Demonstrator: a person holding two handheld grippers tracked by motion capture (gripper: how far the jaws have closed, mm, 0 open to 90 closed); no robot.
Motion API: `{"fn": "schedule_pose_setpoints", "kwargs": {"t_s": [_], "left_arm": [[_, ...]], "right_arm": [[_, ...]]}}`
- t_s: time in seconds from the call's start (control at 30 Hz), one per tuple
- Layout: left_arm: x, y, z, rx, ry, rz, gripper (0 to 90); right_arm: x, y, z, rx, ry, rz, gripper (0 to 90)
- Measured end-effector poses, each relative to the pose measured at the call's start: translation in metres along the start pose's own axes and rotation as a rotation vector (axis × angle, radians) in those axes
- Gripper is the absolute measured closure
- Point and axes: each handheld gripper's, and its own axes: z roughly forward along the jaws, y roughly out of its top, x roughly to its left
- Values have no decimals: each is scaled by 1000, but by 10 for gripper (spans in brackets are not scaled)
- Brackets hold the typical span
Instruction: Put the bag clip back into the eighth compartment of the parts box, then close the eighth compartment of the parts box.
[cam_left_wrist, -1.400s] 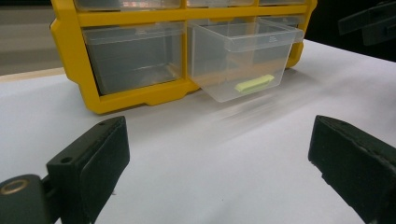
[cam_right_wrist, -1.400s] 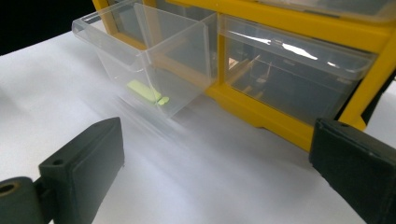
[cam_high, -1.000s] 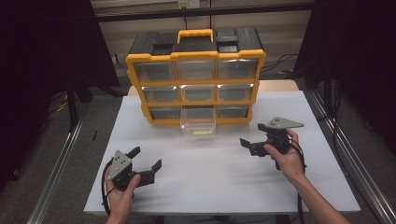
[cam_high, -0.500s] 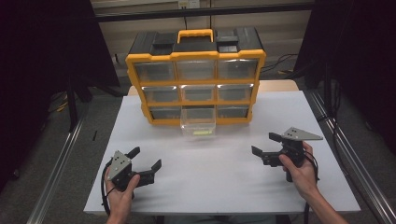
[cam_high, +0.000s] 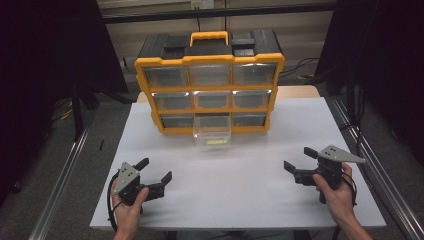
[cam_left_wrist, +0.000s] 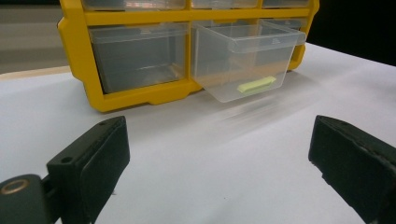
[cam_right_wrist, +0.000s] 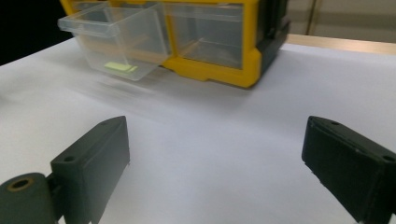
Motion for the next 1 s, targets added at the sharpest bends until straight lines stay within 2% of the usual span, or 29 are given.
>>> {"fn": "schedule_pose_setpoints", "kwargs": {"t_s": [0.03,0.3,0.5,0.53,0.63,0.73,0.9,1.0], "left_arm": [[0,0,0,-1,-1,2,54],[-1,1,-3,-7,5,1,54],[-2,2,-3,-8,2,5,54],[-2,2,-3,-9,-9,5,54],[-2,2,-3,-6,1,4,54],[-1,1,-2,-1,5,5,54],[-2,1,-1,-4,-20,-3,55],[-3,2,-2,-5,-11,15,54]], "right_arm": [[-1,-2,-3,-2,-23,-10,70],[3,-15,-19,-13,-83,-20,57],[2,-18,-20,-22,-78,-12,40],[1,-18,-20,-21,-73,-11,35],[1,-18,-19,-16,-71,-19,29],[3,-18,-16,-24,-49,-17,27],[6,-17,-9,-19,-17,-30,33],[9,-18,-5,-18,12,-22,36]]}}
